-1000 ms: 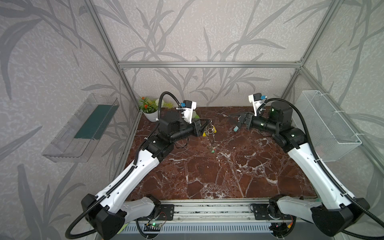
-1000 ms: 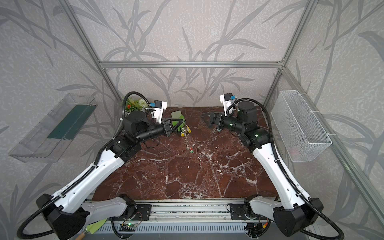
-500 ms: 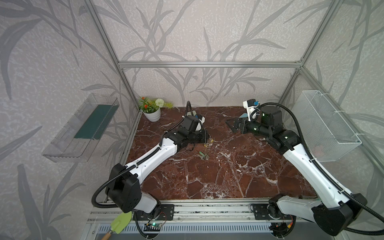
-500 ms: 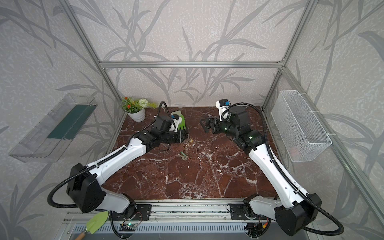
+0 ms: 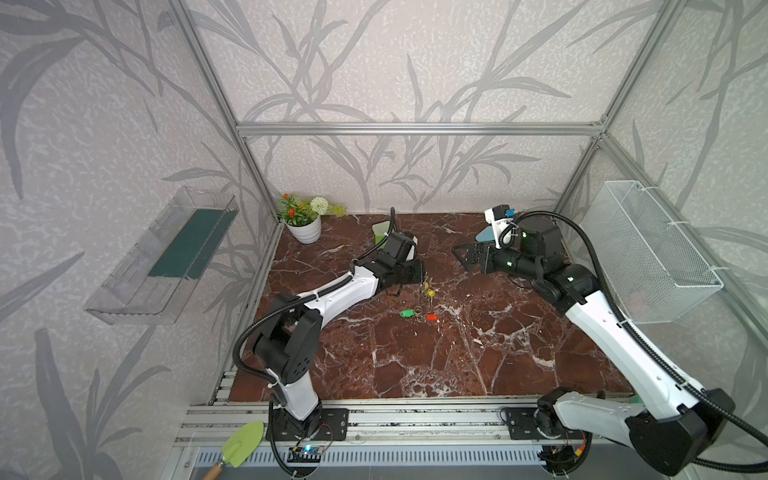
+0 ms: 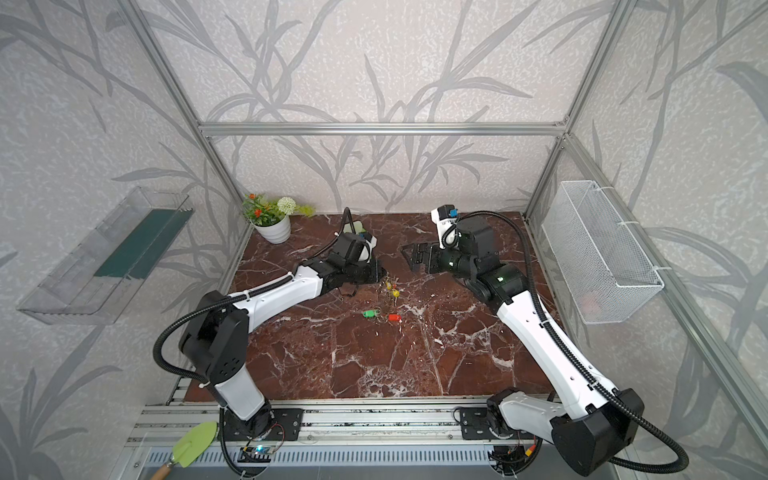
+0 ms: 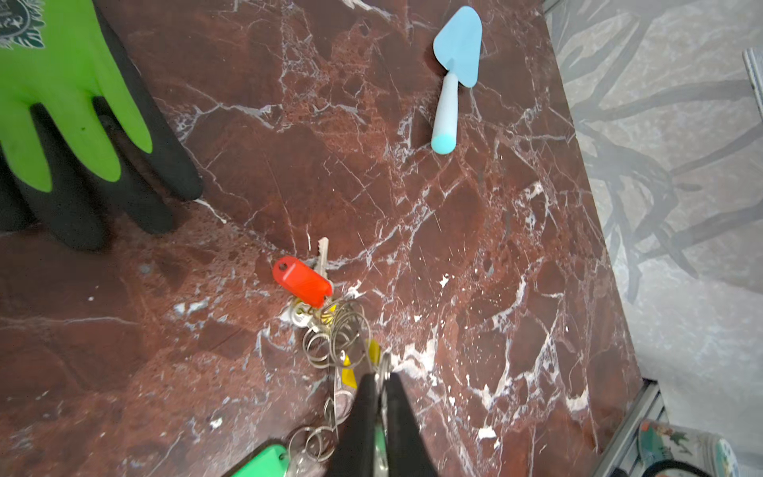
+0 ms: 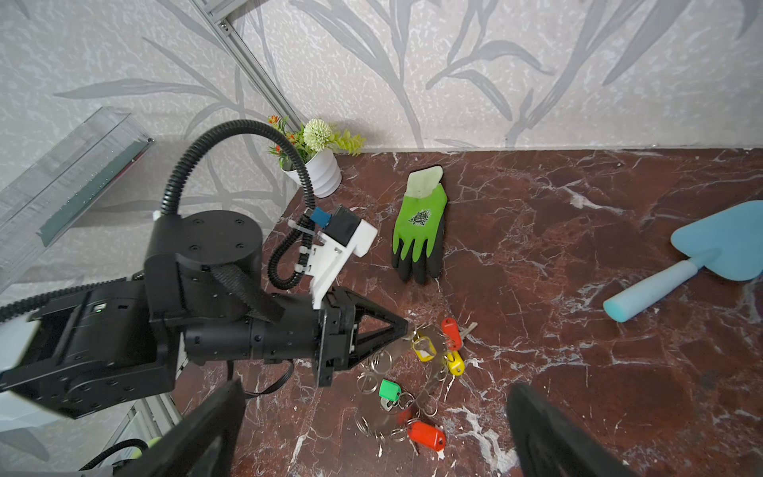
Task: Put the keys on the keyring
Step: 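Release the disc onto the table and open both grippers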
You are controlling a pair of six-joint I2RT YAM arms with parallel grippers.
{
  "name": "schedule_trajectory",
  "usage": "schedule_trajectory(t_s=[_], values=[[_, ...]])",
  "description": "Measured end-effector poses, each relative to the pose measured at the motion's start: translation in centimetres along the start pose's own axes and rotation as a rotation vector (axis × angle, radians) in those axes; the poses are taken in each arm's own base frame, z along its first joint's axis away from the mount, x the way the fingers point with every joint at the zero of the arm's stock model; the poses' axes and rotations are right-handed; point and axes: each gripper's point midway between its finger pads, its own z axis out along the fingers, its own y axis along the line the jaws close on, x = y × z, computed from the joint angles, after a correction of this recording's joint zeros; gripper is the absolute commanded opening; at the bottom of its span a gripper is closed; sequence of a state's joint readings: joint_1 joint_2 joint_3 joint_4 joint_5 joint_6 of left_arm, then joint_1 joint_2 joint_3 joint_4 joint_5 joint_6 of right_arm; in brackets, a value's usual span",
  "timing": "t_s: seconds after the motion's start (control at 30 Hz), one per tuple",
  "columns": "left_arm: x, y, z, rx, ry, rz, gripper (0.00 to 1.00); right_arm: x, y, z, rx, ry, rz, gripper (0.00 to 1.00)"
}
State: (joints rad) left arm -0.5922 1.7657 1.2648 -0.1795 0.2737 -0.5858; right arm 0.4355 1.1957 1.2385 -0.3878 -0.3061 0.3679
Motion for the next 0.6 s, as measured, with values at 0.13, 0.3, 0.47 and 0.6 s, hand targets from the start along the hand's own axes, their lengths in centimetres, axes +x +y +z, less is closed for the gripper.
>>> schedule_trajectory(t_s=[0.13, 0.3, 0.47, 0.6], values=[[-0.2, 0.9, 0.9, -0.025, -0.008, -0.019, 0.57, 0.1, 0.0, -0.1, 0.003, 0.002, -0.008, 0.99], [-1.8, 1.2, -0.9, -0.044, -0.077, -0.032, 0.81, 0.1, -0.2, -0.1, 0.013, 0.001, -0.025, 0.99], [-4.5, 2.4, -7.9, -0.098, -0.232, -0.069, 0.93, 0.0, -0.5, 0.1, 0.028, -0.002, -0.031, 0.99], [-6.7, 4.1, -16.6, -0.158, -0.426, -0.094, 0.99, -0.4, -1.1, 0.2, 0.058, -0.018, -0.045, 0.99]])
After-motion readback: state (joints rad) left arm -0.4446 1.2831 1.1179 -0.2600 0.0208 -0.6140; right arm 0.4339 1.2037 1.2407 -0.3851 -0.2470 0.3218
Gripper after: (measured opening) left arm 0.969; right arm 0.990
